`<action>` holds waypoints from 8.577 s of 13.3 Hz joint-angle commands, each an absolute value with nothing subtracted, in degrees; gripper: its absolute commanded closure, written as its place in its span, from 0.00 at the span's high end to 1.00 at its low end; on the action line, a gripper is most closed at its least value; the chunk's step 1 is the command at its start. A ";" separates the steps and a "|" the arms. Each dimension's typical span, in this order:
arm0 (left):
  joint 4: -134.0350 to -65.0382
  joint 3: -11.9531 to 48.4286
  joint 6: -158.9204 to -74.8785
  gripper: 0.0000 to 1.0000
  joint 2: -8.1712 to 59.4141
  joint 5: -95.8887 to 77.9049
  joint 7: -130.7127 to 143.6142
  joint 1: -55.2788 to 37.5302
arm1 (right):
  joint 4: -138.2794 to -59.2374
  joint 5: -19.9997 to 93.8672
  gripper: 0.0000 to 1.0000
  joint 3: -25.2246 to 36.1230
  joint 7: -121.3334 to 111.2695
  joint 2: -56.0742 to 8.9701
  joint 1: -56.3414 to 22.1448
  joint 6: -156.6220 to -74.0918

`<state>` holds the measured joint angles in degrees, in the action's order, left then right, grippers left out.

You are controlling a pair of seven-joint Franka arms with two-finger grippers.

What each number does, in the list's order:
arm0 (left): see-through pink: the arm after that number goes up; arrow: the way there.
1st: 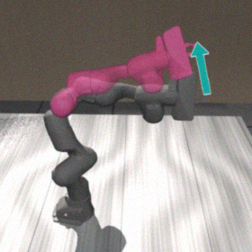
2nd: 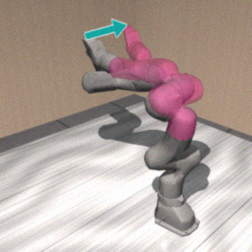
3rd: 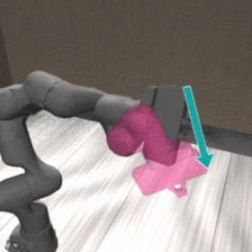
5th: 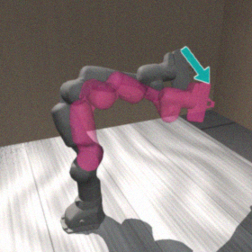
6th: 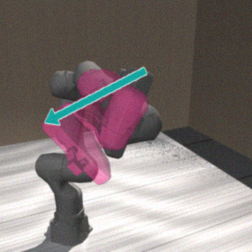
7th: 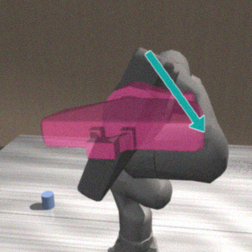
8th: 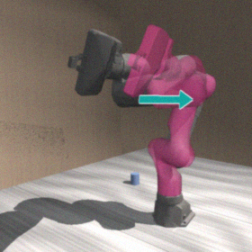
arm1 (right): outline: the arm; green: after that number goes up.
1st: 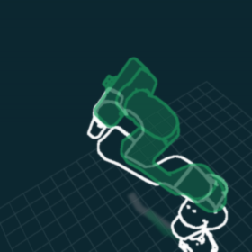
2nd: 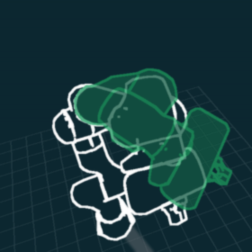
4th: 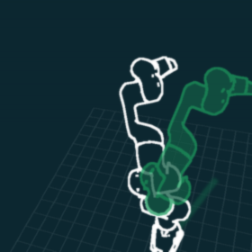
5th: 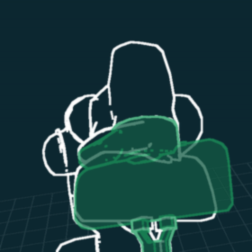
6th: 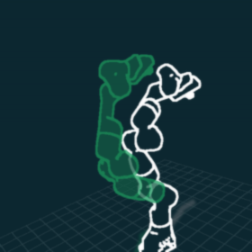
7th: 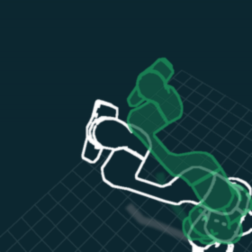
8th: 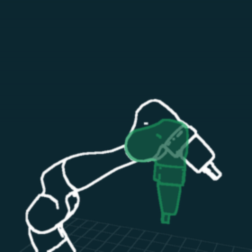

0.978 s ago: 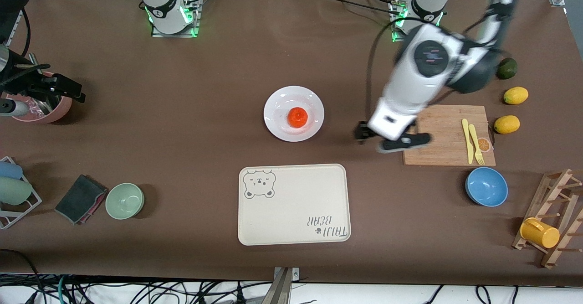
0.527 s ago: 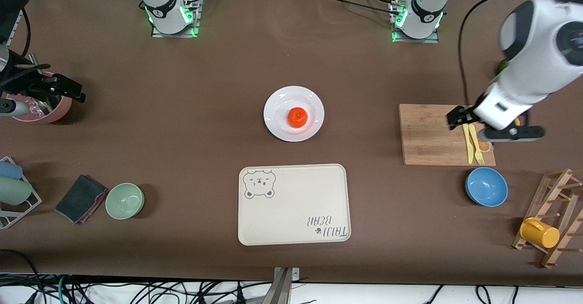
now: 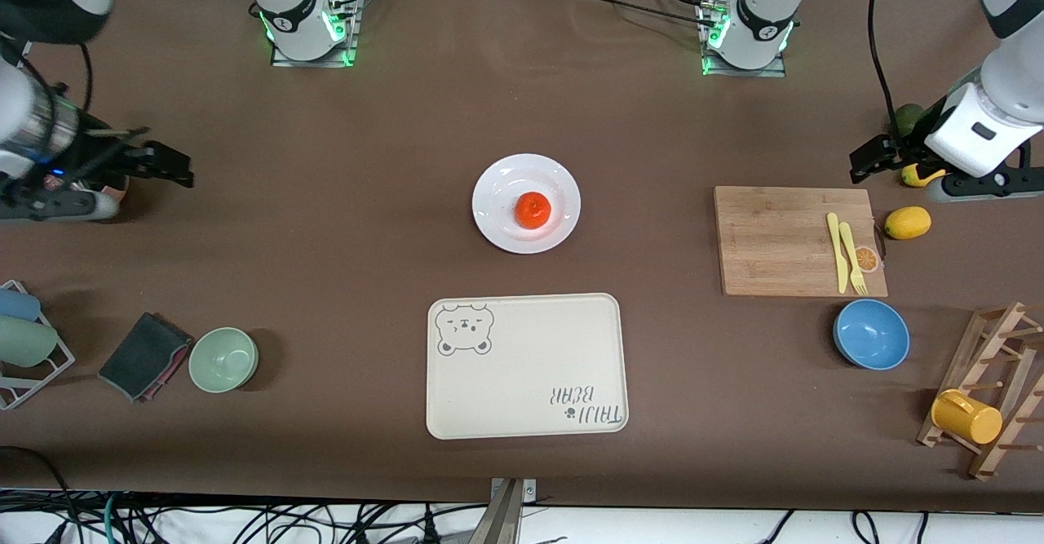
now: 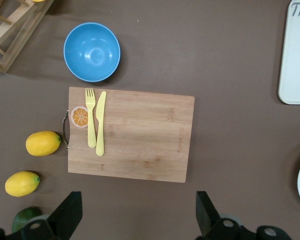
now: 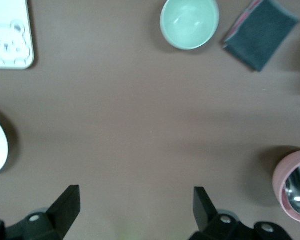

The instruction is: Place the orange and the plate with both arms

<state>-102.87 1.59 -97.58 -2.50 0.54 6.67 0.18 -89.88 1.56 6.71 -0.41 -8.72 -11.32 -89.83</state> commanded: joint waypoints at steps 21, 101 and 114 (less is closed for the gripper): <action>-99.58 1.41 -93.78 1.00 -1.23 -1.41 7.12 1.32 | -126.48 73.97 1.00 -12.13 -28.70 -22.57 -16.35 -133.07; -99.75 1.41 -94.83 1.00 0.09 -1.58 7.38 2.29 | -64.51 15.06 1.00 2.36 -11.25 -43.26 -11.95 -89.59; -99.76 1.41 -94.83 1.00 0.17 -1.58 7.38 2.29 | -94.46 1.85 1.00 6.15 -9.85 -5.03 -8.80 -86.40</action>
